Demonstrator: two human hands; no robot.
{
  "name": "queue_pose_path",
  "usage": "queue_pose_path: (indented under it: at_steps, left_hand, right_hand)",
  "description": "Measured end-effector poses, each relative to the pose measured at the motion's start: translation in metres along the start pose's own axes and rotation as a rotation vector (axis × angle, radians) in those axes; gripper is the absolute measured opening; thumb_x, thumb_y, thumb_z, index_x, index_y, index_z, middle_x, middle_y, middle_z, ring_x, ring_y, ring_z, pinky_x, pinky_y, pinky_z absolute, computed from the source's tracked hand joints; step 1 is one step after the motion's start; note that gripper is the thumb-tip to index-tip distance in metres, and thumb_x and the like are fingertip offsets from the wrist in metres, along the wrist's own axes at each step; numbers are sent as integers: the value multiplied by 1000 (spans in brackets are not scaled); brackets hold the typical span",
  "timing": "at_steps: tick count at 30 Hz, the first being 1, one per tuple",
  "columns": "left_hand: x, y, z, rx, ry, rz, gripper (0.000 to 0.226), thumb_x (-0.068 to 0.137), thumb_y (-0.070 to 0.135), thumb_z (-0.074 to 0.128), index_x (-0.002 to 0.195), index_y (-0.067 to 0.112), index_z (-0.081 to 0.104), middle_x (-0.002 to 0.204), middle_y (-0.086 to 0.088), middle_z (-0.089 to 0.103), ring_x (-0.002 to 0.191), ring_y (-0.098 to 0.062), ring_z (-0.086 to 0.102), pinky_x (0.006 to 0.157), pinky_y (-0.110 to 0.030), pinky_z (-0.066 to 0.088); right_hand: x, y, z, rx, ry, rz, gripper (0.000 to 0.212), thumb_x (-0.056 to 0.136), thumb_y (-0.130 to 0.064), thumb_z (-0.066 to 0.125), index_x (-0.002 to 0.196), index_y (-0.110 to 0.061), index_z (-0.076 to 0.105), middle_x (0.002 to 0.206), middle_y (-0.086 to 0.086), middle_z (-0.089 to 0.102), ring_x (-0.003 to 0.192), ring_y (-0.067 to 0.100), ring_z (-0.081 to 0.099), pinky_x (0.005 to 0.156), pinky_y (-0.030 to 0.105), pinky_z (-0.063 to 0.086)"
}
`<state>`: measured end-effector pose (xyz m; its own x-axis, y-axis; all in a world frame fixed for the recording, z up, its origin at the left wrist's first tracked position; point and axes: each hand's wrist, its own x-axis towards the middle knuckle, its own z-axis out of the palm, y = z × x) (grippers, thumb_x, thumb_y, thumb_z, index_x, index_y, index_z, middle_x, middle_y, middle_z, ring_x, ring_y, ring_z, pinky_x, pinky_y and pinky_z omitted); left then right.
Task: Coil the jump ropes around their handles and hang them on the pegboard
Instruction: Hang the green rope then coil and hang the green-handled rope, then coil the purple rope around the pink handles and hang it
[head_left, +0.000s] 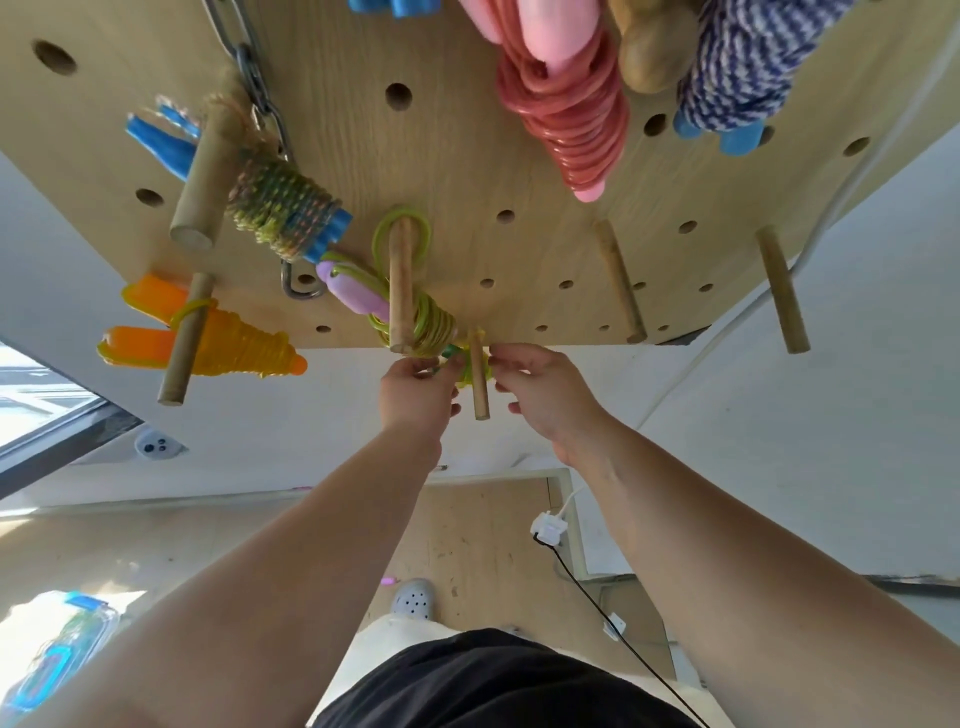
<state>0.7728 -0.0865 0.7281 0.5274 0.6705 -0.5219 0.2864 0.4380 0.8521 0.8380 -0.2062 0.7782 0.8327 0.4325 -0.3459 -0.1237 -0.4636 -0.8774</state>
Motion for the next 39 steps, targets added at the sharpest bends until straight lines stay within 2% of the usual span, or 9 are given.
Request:
queue_pose_path:
  at_steps: [3,6,10,16,22,29,32,36,39]
  left_hand:
    - [-11,-5,-5,31,40,-21,51,85,39,80,123,12,60,101,-5,70,90,-23,71,77,-42,64]
    - [-25,-9,-15,61,98,-19,49,90,40,74,127,13,59,105,-6,68,90,-23,71,74,-40,64]
    - [-55,-26,-36,105,176,0,35,97,36,66,123,13,59,110,-8,67,86,-22,68,66,-35,59]
    - [-128,-84,-75,107,279,-79,14,97,28,65,105,17,63,106,-8,68,79,-24,66,71,-41,56]
    - [-198,-147,-122,180,364,-188,16,97,27,67,106,14,65,104,-11,68,80,-27,68,68,-39,56]
    - [-232,-186,-192,210,424,-258,15,97,29,67,101,14,64,106,-13,66,80,-27,66,70,-40,54]
    - [-235,-205,-224,247,426,-269,19,96,30,68,103,13,64,107,-14,66,80,-26,67,71,-42,56]
    - [-222,-234,-282,323,409,-277,19,95,33,68,104,17,64,103,-8,67,85,-27,70,75,-46,60]
    - [-205,-253,-337,381,358,-295,20,95,34,67,105,18,63,101,-5,67,85,-25,69,73,-43,59]
  right_hand:
    - [-7,9,-9,-42,24,19,23,98,-24,61,119,-24,72,122,0,68,113,20,64,103,44,52]
    - [-18,18,-20,-43,-4,-8,22,97,-23,60,115,-27,72,123,-1,67,115,21,63,104,45,51]
    - [-41,38,-34,-39,-97,7,24,97,-20,60,119,-22,71,111,-7,67,101,14,65,100,40,54]
    - [-84,96,-38,10,-283,69,14,97,-21,64,110,-20,69,98,-9,66,86,7,62,85,28,52]
    - [-121,148,-13,-36,-430,151,6,95,-21,68,91,-24,65,93,-1,66,81,15,59,76,29,49]
    - [-151,174,36,-110,-553,187,7,96,-24,67,102,-19,65,97,0,64,74,11,57,70,26,47]
    - [-160,182,67,-142,-584,194,10,98,-21,65,104,-14,64,91,-4,65,67,-2,64,70,22,45]
    - [-168,201,130,-240,-575,215,25,93,-34,71,110,-16,66,103,0,67,87,13,62,79,32,51]
    - [-176,220,180,-317,-529,254,20,94,-34,69,108,-20,67,108,2,67,97,23,64,87,40,54]
